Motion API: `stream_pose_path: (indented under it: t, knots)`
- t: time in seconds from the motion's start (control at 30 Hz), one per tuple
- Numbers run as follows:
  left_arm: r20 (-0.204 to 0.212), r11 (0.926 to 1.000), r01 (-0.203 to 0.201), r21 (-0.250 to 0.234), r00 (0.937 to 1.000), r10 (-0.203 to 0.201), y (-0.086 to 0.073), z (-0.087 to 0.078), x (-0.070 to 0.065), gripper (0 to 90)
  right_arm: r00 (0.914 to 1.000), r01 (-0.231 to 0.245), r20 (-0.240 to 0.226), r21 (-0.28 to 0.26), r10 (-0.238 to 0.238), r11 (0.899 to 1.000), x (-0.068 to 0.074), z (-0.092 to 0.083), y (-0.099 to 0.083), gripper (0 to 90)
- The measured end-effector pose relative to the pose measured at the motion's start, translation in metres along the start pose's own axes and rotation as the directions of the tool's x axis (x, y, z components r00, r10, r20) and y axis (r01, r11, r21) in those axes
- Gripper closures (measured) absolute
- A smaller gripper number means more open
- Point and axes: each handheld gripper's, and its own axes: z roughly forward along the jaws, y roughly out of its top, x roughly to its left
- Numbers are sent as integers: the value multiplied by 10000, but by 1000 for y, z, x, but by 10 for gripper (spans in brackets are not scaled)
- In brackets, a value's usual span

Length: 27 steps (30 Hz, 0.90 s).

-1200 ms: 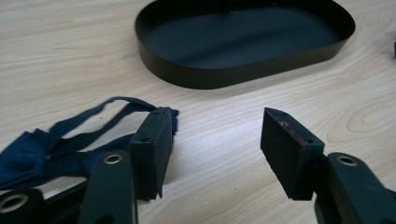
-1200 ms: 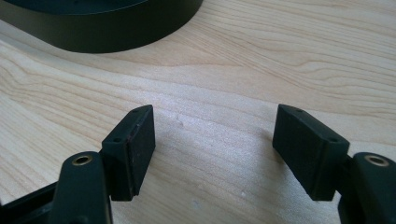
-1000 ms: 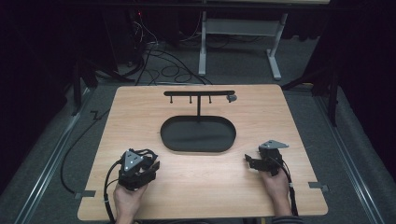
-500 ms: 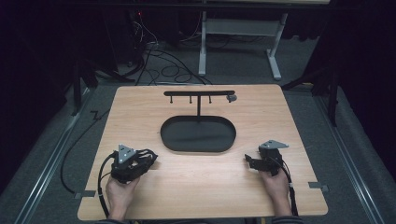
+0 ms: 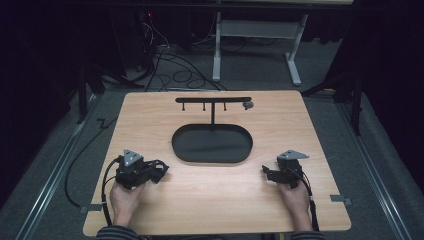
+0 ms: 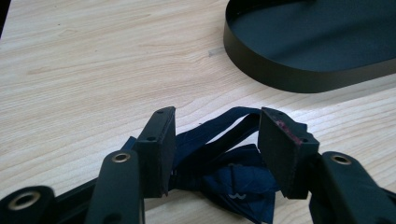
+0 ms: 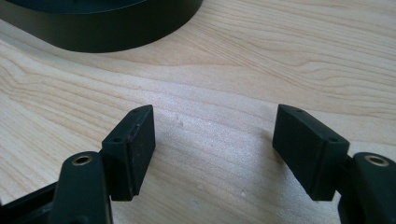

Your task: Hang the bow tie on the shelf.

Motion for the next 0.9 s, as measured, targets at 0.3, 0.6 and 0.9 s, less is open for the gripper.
stream_pose_path:
  t: [0.3,0.6,0.9]
  knots:
    - [137,9997,-75,213,9999,72,-3,8,0,458,10000,-28,3,0,28,10000,0,0,0,313]
    - [166,9990,-127,439,9998,119,-9,14,0,458,10000,-29,7,4,29,10000,0,0,0,313]
    - [165,9977,-296,616,9995,286,-11,18,-2,459,10000,-3,22,9,3,10000,0,0,0,313]
